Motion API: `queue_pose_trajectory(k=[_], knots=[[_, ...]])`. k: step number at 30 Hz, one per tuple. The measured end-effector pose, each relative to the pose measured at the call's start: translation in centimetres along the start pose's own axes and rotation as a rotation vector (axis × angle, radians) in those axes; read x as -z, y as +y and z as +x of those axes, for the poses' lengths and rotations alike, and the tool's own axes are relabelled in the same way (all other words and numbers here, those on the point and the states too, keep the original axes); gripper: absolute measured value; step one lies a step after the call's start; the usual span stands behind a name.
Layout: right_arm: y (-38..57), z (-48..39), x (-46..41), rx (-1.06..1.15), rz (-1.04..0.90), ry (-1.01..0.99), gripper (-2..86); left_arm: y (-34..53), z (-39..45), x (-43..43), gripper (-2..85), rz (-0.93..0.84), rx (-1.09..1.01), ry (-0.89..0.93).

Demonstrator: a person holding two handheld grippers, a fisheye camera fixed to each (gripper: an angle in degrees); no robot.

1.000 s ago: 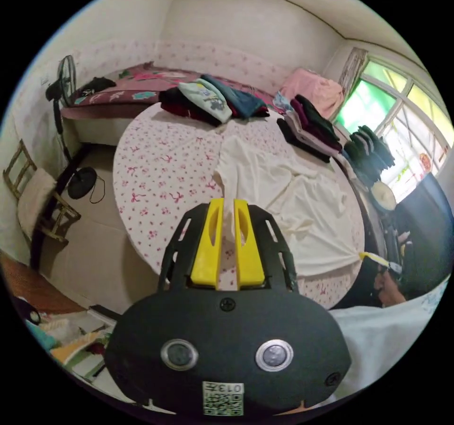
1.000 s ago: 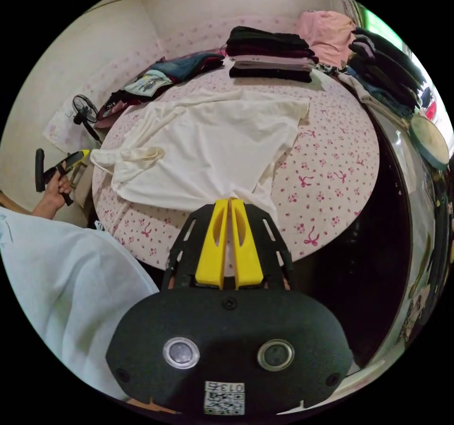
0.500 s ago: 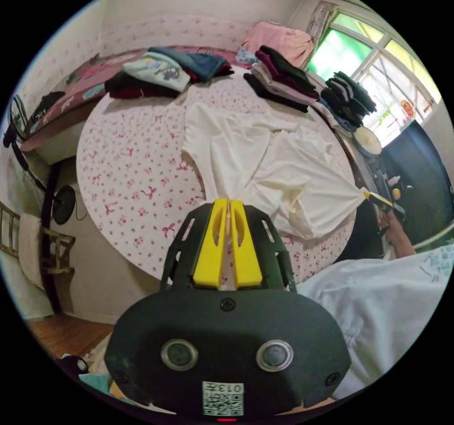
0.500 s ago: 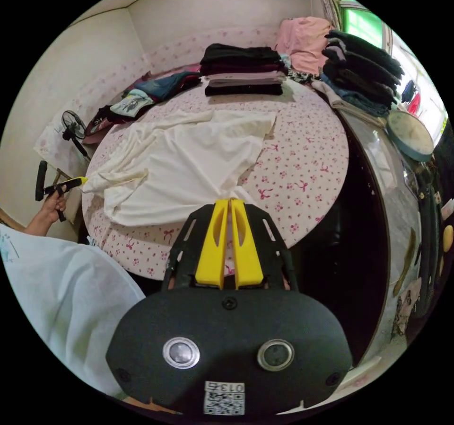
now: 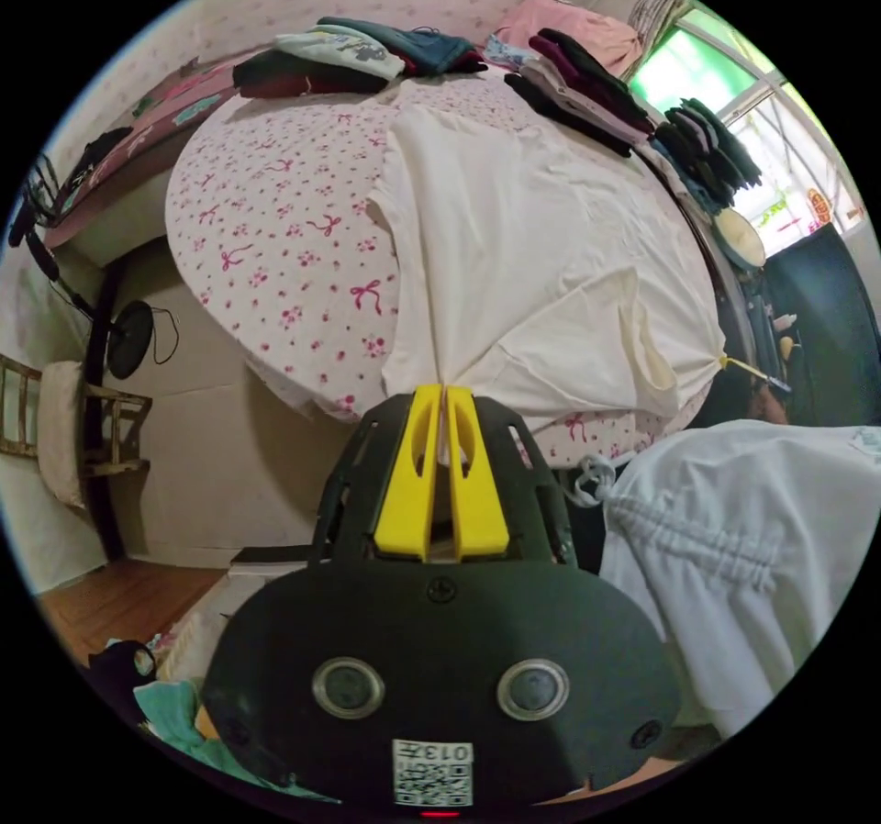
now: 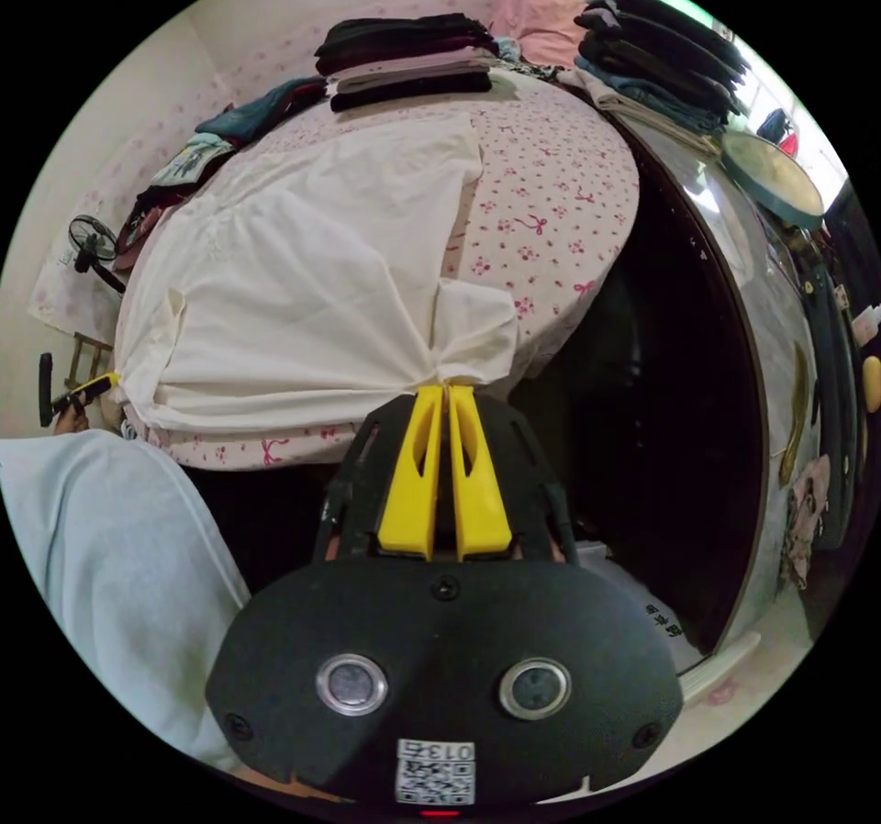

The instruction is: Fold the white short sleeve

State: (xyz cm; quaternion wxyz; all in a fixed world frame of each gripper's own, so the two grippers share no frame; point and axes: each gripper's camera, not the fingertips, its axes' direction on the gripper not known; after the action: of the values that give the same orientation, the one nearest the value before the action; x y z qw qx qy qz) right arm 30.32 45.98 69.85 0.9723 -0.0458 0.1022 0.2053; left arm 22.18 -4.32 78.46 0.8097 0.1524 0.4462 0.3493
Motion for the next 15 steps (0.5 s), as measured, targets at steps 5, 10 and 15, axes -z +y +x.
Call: queue_pose_trajectory(k=[5, 10, 15], knots=[[0.7, 0.7, 1.3, -0.024, -0.021, 0.036, 2.6, 0.7, -2.4, 3.7, 0.1, 0.095, 0.106, -0.032], [0.5, 1.5, 3.7, -0.109, 0.101, 0.164, 3.7, -1.2, -3.1, 4.2, 1.5, 0.145, 0.168, -0.033], [-3.2, -2.1, 2.3, -0.018, 0.132, 0.212, 7.5, -6.0, 2.1, 0.8, 6.6, 0.067, 0.009, -0.081]])
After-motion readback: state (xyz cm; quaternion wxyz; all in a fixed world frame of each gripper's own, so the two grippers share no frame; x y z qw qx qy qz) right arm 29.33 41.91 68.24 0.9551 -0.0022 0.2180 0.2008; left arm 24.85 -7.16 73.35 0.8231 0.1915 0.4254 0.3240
